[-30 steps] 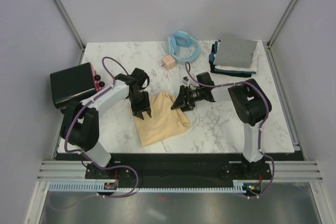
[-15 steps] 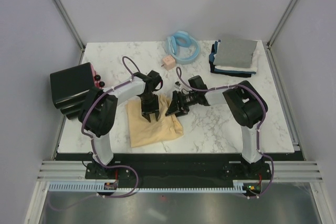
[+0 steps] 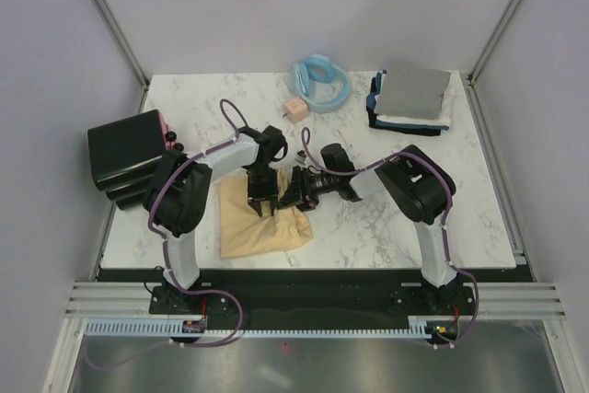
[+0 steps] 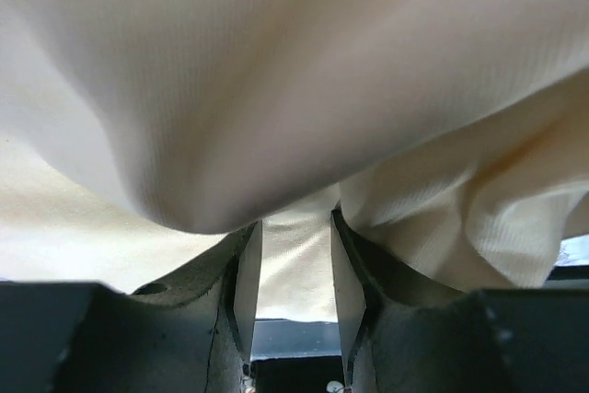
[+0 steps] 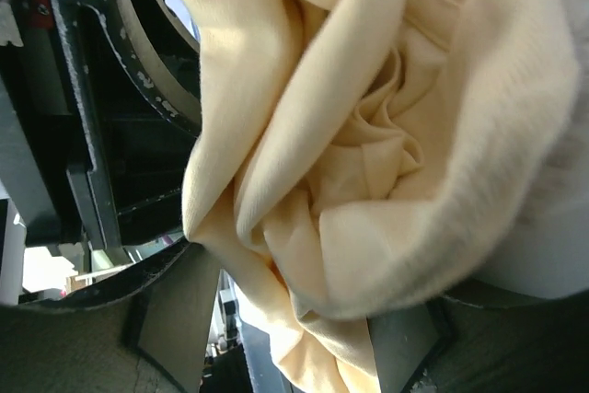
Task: Fold and stack the t-shirts
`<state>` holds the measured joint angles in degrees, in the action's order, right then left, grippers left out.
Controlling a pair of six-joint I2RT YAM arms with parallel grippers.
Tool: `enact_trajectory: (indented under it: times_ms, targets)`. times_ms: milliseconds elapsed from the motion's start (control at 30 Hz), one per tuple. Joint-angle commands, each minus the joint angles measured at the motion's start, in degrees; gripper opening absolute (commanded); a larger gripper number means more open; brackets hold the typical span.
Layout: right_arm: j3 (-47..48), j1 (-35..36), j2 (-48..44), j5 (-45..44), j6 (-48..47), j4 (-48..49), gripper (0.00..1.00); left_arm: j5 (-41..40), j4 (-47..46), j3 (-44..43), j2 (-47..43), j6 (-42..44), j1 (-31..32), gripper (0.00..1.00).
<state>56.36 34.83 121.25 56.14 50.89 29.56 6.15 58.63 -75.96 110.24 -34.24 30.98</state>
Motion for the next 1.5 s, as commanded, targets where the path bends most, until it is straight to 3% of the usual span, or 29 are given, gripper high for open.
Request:
enact_trajectory:
  times_ms: [0,100,167,200,233,367,700,1033,1467]
  targets:
    - [1.5,3.4,1.4,-3.1,-1.4,-0.7,0.66,-0.5,-1.6,-1.9,0.4,1.8,0.5,0.42]
    - [2.3,3.6,0.4,-4.9,-5.5,-6.3,0.64,-0.5,-1.6,-1.9,0.2,2.1,0.5,0.42]
    - [2.7,3.6,-0.9,-6.2,-9.2,-11.4,0.53,-0.6,-1.6,-2.0,0.1,2.1,0.5,0.42]
    - [2.6,3.6,-1.5,-7.4,-10.2,-12.4,0.47,-0.7,-1.6,-1.9,0.0,2.2,0.5,0.42]
    - [2.6,3.6,-2.2,-8.0,-10.7,-14.3,0.28,-0.8,-1.7,-2.0,-0.1,2.2,0.5,0.42]
    - [2.0,3.6,-5.1,-11.7,-12.8,-17.8,0.05,-0.7,-1.7,-2.2,-0.4,2.5,0.5,0.42]
    - [3.8,3.3,-12.4,-18.7,-18.5,-28.8,0.0,-1.9,-1.6,-2.3,-2.4,2.6,0.5,0.42]
    - [23.2,0.0,-11.8,-31.3,-35.2,-59.1,0.0,-10.3,1.9,-3.2,-10.5,1.6,-0.7,0.44]
    - [37.4,-7.6,-11.7,-47.7,-43.0,-74.0,0.0,-12.1,4.1,-2.3,-15.5,3.6,-2.5,0.43]
